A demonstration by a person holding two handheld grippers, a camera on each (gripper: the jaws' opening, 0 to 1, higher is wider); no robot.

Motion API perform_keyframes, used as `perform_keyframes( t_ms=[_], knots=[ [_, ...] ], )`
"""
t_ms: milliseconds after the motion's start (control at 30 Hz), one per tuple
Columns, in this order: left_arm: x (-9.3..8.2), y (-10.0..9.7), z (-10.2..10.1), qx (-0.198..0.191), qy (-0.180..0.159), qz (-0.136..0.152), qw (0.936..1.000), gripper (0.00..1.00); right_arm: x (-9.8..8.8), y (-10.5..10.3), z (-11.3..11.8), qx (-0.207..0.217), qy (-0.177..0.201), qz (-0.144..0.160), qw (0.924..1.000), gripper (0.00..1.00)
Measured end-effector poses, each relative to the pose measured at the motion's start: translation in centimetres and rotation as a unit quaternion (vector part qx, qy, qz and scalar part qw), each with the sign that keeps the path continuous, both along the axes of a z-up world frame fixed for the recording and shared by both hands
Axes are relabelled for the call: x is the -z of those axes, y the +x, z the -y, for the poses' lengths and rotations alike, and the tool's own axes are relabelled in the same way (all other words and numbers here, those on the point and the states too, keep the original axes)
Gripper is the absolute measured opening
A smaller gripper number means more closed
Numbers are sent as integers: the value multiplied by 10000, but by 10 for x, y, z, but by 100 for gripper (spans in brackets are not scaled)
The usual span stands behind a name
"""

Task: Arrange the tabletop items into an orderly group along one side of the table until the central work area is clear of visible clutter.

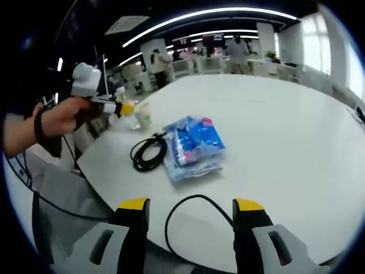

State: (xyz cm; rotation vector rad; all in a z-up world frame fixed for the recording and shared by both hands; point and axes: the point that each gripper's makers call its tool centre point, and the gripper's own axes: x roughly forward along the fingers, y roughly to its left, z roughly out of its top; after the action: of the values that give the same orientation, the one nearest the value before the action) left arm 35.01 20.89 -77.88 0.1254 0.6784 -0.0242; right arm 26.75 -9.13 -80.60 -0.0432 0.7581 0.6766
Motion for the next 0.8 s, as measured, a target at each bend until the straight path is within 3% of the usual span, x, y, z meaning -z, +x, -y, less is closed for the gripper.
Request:
perform_keyframes(
  t_ms=[433, 800],
  knots=[
    [16, -19, 8, -132, -334, -205, 9991, 18, 1, -1, 19, 53, -131, 19, 9999, 58],
    [24, -19, 38, 93, -628, -250, 9977, 17, -2, 7, 42, 243, -140, 86, 9996, 58]
  ],
)
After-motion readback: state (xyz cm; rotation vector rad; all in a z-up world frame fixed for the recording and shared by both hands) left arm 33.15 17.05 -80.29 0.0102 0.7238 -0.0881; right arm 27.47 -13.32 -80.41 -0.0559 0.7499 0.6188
